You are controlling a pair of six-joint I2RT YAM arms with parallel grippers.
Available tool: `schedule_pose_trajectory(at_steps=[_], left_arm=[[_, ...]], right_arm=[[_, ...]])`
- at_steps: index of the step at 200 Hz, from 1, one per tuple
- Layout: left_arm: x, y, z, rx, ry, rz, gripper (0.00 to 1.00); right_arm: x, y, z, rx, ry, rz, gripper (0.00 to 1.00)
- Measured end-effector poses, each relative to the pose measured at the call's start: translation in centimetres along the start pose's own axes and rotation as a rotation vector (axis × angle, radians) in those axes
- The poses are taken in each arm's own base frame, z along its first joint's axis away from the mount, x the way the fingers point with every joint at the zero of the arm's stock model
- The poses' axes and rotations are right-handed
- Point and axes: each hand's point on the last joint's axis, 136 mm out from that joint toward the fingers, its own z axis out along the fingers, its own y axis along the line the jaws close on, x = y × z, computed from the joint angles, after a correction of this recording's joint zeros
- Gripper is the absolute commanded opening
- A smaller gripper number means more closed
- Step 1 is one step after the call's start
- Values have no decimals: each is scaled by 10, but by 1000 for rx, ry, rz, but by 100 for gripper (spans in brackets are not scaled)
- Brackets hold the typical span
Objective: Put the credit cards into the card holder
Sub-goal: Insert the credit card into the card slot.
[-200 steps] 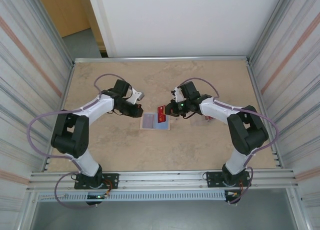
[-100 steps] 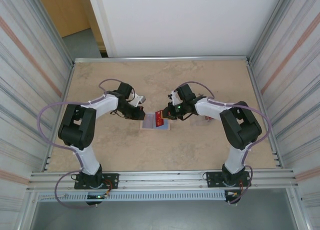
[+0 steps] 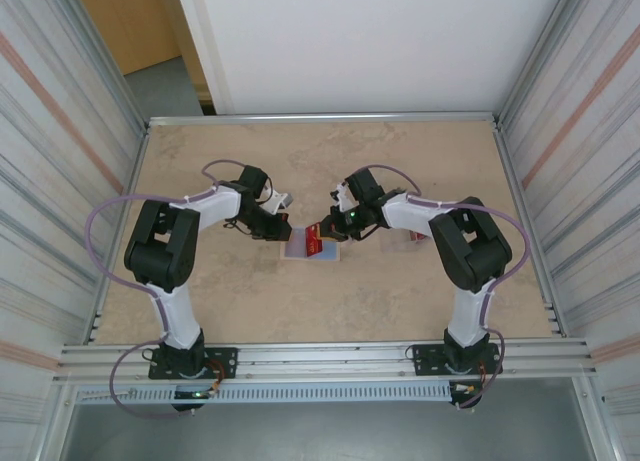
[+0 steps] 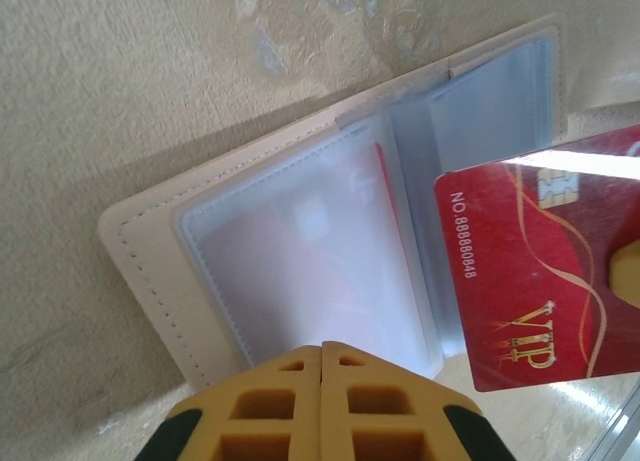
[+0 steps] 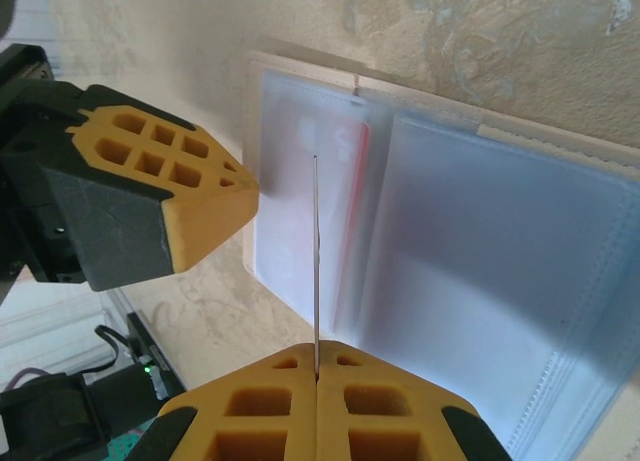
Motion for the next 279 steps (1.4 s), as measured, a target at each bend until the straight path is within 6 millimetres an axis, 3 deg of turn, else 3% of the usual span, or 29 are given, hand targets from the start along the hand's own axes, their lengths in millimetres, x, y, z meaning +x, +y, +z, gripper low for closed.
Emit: schedule_pose_trajectory(at_steps=[36, 166, 279], left_arm=[[1, 4, 3, -12, 8, -5, 0], [2, 6, 5, -20, 14, -7, 0], [1, 6, 5, -20, 14, -6, 0]], right_arm=[[4, -10, 7, 17, 24, 24, 0], [5, -7, 8, -7, 42, 26, 0], [-3, -21, 15, 1, 36, 48, 0]])
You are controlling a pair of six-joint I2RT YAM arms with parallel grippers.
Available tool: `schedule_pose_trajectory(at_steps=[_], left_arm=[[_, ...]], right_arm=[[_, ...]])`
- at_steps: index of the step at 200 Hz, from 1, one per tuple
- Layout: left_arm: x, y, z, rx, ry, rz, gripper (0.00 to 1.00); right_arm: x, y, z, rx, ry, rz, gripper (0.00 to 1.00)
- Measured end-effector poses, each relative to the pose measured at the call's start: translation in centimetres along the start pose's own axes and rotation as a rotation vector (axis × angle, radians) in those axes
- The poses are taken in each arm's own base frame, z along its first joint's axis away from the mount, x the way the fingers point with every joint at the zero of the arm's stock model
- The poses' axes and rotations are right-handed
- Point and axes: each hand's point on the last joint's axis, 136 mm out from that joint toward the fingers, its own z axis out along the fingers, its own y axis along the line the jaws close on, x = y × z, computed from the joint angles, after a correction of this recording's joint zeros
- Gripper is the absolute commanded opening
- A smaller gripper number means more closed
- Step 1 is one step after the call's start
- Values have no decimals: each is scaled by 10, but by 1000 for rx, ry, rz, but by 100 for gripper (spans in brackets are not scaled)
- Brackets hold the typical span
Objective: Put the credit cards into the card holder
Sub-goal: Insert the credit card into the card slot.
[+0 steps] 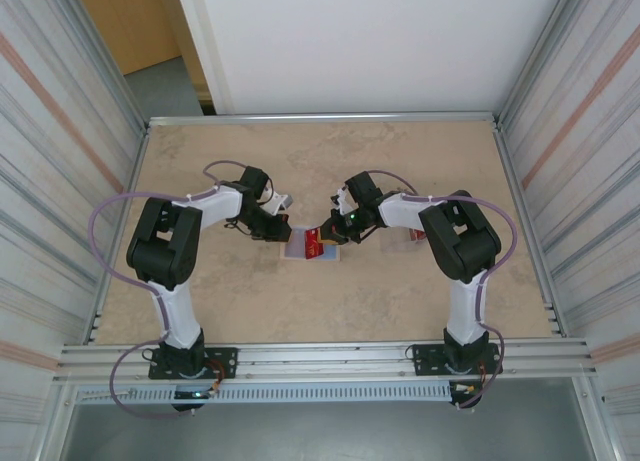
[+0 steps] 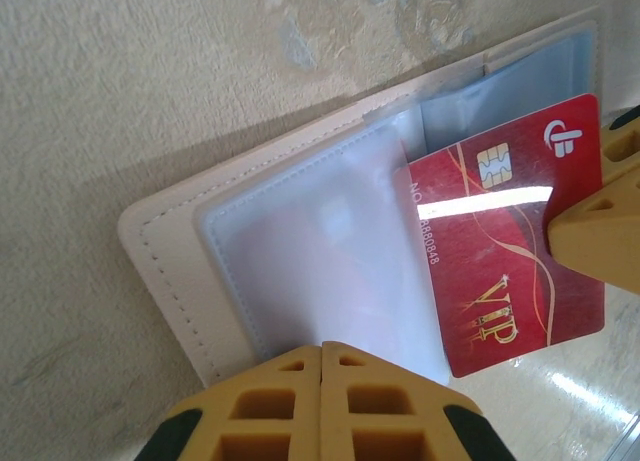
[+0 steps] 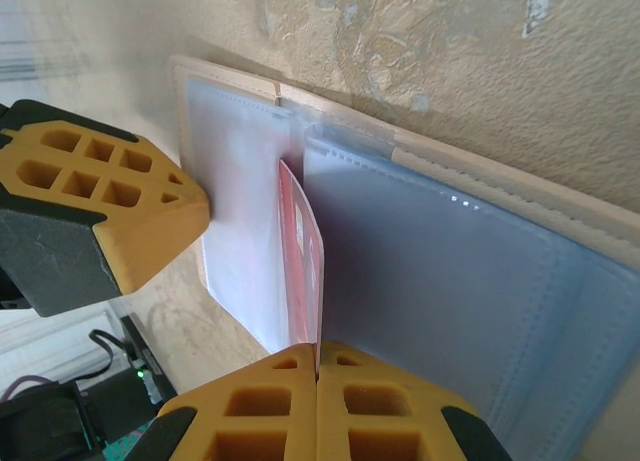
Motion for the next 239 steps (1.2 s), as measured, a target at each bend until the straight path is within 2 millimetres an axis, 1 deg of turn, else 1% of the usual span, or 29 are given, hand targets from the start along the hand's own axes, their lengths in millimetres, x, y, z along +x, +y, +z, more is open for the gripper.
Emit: schedule_pose_trajectory(at_steps=[94, 136, 239], left_arm=[[0, 0, 0, 0, 0, 0, 0], [0, 0, 0, 0, 0, 0, 0], [0, 0, 0, 0, 0, 0, 0]], right_arm=[[-8, 0, 1, 14, -41, -16, 0], [-7, -3, 4, 19, -36, -12, 0], [-6, 4, 10, 19, -46, 0, 0]])
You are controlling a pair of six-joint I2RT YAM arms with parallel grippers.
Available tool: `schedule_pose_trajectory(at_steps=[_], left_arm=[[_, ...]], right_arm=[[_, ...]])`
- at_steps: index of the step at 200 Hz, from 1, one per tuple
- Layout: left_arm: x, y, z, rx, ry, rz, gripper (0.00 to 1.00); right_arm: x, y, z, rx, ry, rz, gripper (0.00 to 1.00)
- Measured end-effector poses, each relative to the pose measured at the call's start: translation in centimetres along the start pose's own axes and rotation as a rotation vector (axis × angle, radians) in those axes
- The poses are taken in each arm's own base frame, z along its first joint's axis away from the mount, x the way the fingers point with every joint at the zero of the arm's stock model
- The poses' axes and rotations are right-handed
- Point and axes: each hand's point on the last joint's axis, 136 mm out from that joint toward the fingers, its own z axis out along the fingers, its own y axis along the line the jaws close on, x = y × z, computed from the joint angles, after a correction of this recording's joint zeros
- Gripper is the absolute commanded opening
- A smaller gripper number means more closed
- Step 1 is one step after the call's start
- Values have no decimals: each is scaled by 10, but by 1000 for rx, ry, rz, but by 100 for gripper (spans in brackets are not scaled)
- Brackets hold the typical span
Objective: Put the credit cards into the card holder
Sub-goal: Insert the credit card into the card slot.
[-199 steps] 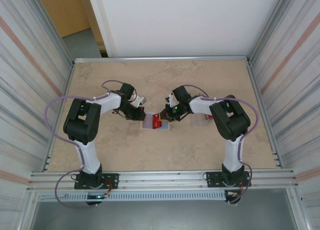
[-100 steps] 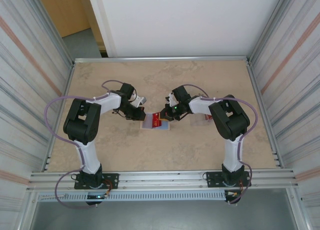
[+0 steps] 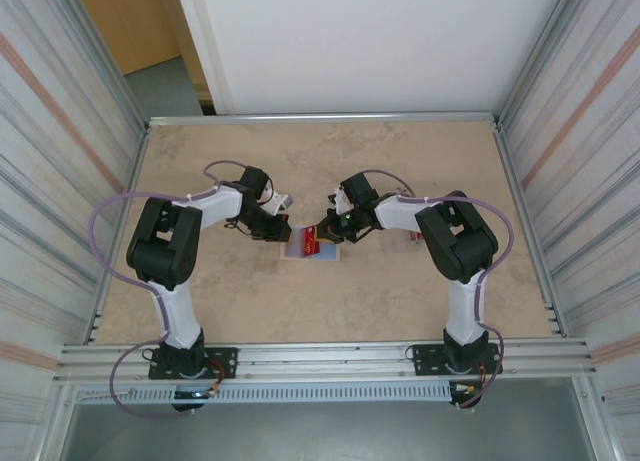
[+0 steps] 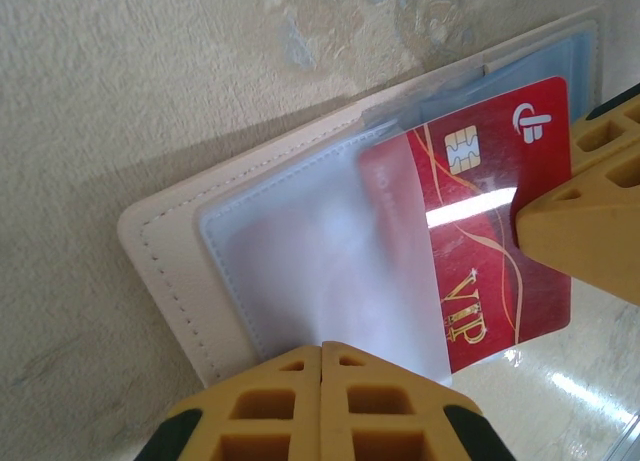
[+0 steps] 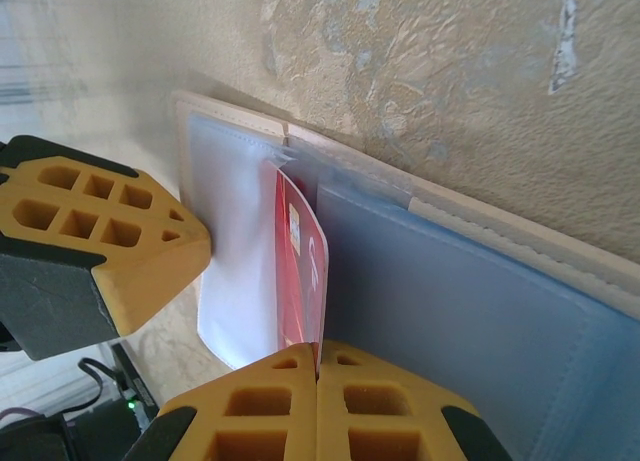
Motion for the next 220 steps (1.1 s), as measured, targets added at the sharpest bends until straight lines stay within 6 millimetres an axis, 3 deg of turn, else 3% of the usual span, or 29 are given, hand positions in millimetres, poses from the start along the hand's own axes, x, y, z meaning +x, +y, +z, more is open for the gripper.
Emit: schedule_pose_trajectory(at_steps=[91, 134, 220], left_arm=[[0, 0, 0, 0, 0, 0, 0], [0, 0, 0, 0, 0, 0, 0], [0, 0, 0, -2, 0, 0, 0]], right_arm=[[1, -1, 5, 21, -20, 10, 0], [2, -2, 8, 46, -33, 3, 10], [4, -2, 8, 109, -53, -6, 12]])
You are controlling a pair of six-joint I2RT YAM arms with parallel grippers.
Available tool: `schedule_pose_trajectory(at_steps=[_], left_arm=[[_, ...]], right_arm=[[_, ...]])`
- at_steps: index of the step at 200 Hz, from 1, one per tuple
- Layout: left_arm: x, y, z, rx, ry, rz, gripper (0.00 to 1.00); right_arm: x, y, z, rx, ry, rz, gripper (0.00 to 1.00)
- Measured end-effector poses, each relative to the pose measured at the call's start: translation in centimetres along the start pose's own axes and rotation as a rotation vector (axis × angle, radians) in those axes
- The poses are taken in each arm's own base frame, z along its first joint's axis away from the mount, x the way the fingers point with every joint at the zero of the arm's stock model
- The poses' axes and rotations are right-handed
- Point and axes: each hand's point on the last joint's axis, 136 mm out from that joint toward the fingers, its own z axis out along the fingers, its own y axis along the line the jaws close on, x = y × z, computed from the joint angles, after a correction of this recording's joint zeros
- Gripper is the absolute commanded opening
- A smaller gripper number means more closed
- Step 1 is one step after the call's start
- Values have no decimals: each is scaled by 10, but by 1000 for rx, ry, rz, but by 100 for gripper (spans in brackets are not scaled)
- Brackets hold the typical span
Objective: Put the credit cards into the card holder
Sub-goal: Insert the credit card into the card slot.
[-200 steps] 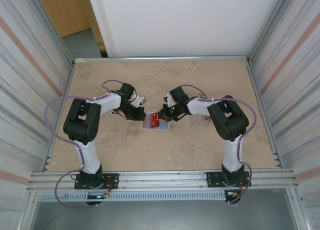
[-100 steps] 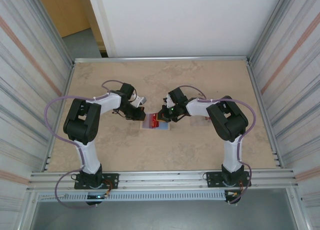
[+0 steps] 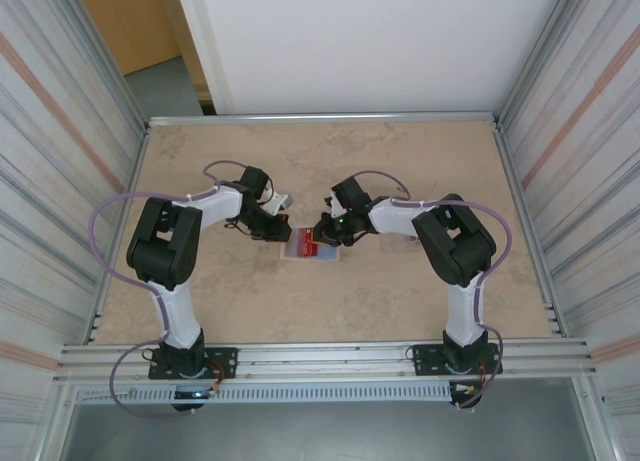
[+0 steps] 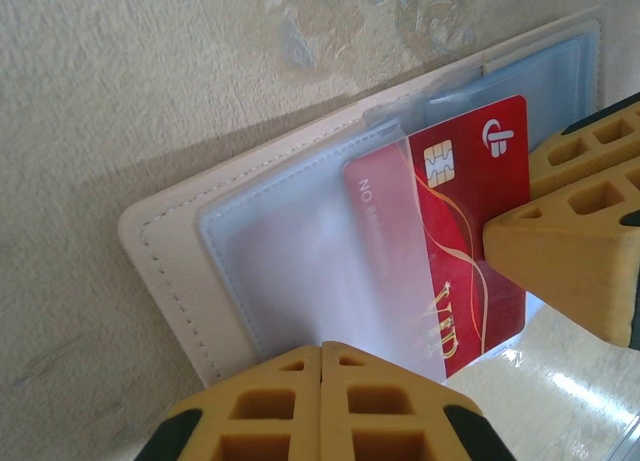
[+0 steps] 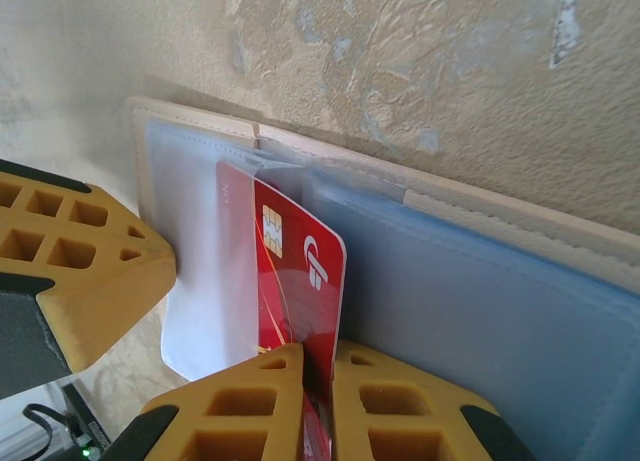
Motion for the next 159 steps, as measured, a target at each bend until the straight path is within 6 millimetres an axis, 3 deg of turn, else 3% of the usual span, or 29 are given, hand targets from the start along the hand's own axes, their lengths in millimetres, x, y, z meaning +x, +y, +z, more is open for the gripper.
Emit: schedule_pose_trajectory(at_steps=[159], left_arm=[[-1, -1, -5, -13, -9, 4, 0]], right_arm=[[7, 14, 3, 69, 18, 4, 15]])
